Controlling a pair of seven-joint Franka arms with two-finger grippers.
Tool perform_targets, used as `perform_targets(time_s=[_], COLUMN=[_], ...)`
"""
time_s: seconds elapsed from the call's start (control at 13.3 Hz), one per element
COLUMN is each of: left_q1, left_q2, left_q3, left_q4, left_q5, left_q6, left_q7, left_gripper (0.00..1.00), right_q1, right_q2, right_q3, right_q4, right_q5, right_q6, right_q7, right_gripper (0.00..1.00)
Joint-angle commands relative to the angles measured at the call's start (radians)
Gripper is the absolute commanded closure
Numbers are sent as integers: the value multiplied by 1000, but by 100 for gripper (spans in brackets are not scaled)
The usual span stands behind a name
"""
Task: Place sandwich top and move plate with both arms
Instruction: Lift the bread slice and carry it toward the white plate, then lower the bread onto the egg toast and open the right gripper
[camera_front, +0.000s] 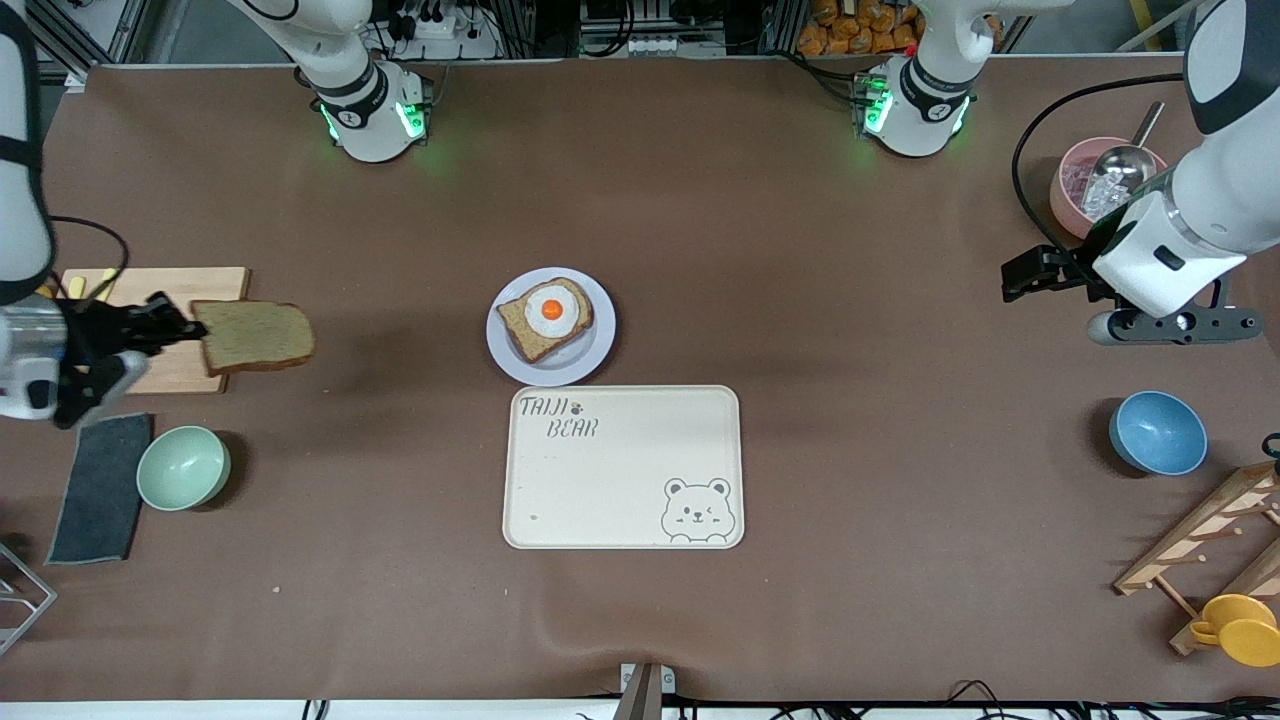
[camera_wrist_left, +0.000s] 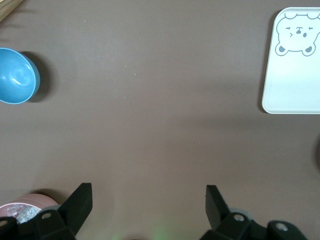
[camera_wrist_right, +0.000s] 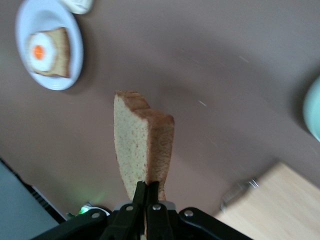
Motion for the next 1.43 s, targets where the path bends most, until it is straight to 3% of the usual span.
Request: perform_targets(time_s=[0.0,0.3,0.68,0.98,1.35], left_q1=[-1,1,1,2,2], left_q2=[-5,-5,-5,-6,-6], left_q3=[-4,-4,-4,-4,-4], left_q4=[5,4,4,4,4], left_q5=[12,12,12,12,12], left_q6=[-12,-14,-23,-32,-35], left_q7=[-10,-10,-4,-2,-2], left_gripper=[0,0,0,0,0], right_q1=[81,233,343,390,396], right_q2=[0,70,234,308,336], right_q3=[32,34,34,32,29], right_q4=[-19,-31,-46,-39,-31], right_q5=[92,249,382,396,380], right_q6=[-7,-9,33,123,136], right_q7=[18,254,248,176,56], right_gripper=[100,100,100,100,100])
